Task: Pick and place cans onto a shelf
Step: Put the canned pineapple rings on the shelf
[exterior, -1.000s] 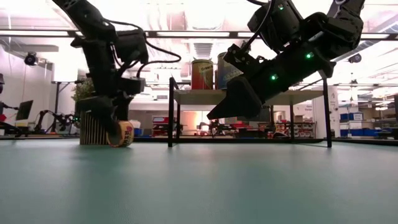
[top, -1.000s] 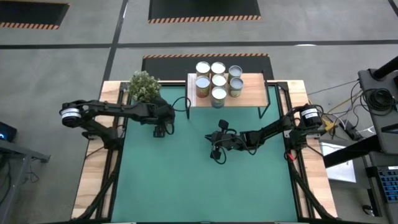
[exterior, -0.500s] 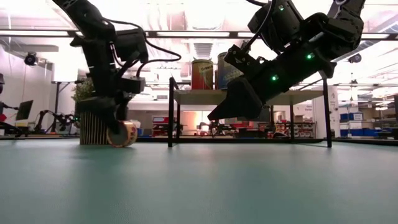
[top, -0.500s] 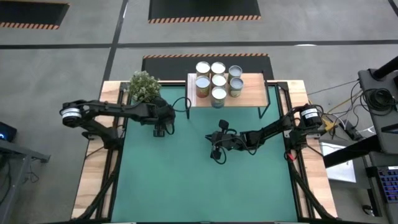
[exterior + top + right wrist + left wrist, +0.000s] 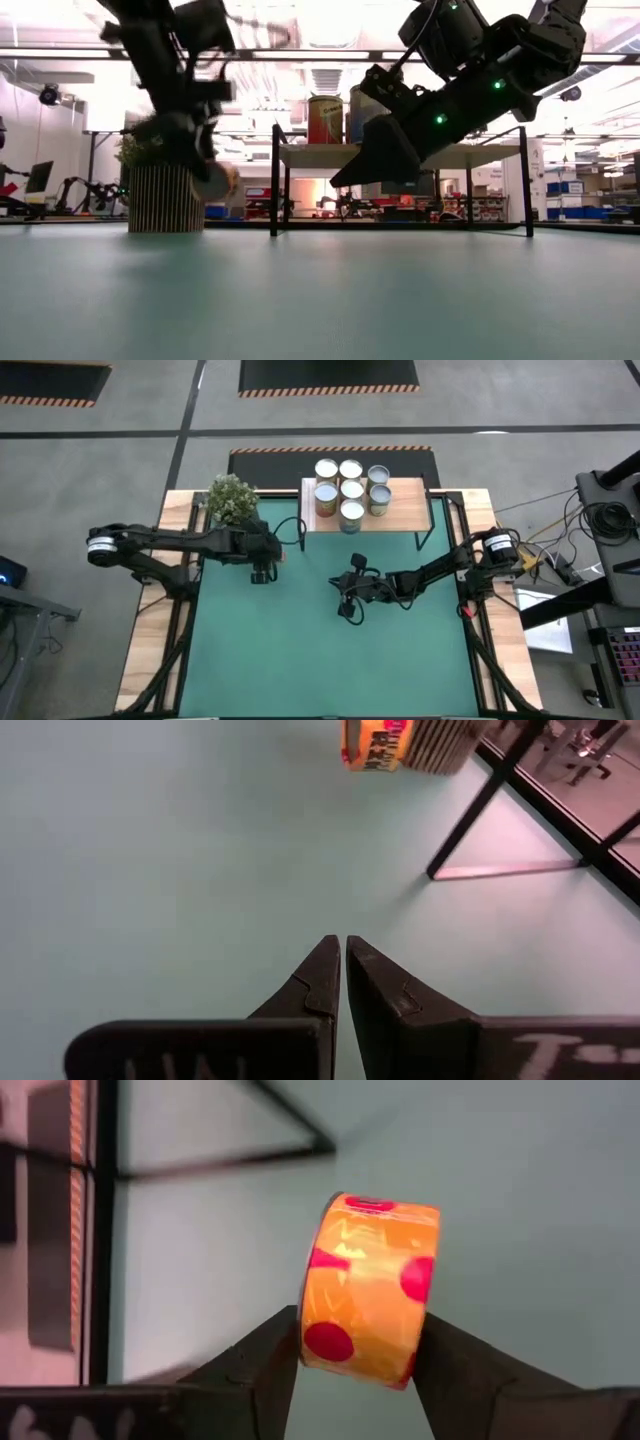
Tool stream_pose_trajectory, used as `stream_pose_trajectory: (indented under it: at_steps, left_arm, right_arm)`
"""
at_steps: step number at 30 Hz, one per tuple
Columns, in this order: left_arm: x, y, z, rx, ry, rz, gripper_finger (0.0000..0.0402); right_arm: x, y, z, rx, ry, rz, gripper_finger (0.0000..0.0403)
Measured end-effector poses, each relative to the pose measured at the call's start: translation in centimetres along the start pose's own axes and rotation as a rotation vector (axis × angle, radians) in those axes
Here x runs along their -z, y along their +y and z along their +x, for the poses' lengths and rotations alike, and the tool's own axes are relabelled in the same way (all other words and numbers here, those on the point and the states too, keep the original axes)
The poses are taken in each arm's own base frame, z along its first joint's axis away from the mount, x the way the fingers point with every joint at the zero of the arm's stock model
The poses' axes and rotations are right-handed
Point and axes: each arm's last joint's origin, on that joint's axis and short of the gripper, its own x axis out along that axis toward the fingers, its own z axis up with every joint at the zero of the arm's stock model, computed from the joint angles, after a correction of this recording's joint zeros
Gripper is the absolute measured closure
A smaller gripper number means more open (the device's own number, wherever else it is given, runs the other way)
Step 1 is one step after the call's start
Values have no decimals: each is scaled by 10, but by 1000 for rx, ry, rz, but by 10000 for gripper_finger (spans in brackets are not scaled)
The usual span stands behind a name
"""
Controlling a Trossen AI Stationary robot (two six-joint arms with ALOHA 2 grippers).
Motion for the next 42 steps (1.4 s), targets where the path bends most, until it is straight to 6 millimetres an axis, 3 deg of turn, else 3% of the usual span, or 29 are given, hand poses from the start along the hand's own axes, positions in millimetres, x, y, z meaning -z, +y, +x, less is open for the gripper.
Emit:
stream_pose_trajectory:
  at_steps: [10, 18, 22, 28, 34, 42]
  left_arm:
    - [-36, -23, -68, -20, -376, 8, 267]
    - [-58, -54, -101, -200, -749, 109, 265]
    - [-64, -66, -101, -266, -905, 156, 265]
    - [-64, -77, -83, -363, -1018, 193, 265]
    - [-69, -87, -75, -393, -1100, 244, 265]
    - [-73, -93, -71, -377, -1094, 256, 265]
  right_arm:
    - [-24, 4, -18, -28, -84, -47, 390]
    - [-62, 2, -68, -79, -196, -117, 390]
    - [-80, 7, -98, -119, -296, -178, 390]
    - [-92, 25, -129, -172, -435, -290, 390]
    - [-97, 32, -139, -169, -515, -362, 390]
    - [-109, 26, -144, -53, -502, -306, 390]
